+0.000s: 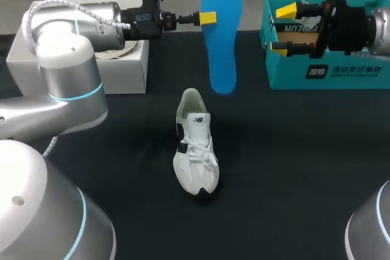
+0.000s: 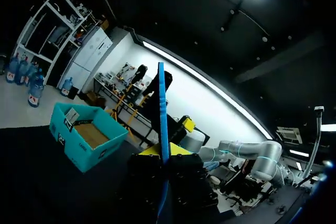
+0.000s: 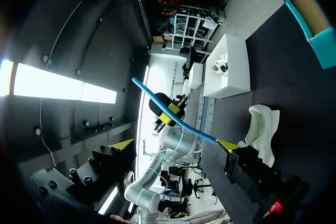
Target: Take the shoe out of the shoebox, open the shoe tongue, remove and reinsert the insole, then place the shoe into the shoebox
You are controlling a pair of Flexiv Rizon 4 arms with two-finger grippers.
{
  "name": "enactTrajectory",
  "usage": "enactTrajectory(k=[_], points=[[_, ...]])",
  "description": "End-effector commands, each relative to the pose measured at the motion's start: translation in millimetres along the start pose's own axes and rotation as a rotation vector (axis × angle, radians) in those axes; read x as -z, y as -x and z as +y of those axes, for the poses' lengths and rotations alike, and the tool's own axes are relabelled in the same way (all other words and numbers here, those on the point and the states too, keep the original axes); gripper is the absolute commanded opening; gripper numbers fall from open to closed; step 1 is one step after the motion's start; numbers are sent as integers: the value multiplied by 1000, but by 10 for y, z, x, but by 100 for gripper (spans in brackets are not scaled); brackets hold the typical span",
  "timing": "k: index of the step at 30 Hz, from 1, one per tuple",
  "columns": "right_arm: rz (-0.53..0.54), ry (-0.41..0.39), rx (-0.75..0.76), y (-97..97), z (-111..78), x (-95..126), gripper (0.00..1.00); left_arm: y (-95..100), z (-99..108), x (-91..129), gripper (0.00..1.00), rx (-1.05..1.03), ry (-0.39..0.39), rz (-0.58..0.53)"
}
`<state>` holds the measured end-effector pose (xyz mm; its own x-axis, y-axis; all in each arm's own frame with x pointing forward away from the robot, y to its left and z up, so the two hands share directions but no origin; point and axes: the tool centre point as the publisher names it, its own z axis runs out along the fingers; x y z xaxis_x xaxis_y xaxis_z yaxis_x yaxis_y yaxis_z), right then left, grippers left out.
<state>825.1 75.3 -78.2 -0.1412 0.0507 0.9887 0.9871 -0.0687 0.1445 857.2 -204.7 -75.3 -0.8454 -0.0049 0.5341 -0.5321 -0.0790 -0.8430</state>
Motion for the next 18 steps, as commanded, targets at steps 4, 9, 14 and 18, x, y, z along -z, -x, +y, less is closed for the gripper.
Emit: enactTrajectory(k=[4, 9, 14, 18], points=[[-1, 1, -1, 3, 5, -16, 100, 103, -7, 56, 0, -712, 46, 58], [-1, 1, -1, 3, 5, -16, 100, 97, -21, 52, 0, -734, 34, 39], [-1, 1, -1, 3, 5, -16, 100, 97, -21, 52, 0, -734, 34, 39], [-1, 1, -1, 3, 5, -16, 100, 90, -38, 59, 0, -895, 11, 5]])
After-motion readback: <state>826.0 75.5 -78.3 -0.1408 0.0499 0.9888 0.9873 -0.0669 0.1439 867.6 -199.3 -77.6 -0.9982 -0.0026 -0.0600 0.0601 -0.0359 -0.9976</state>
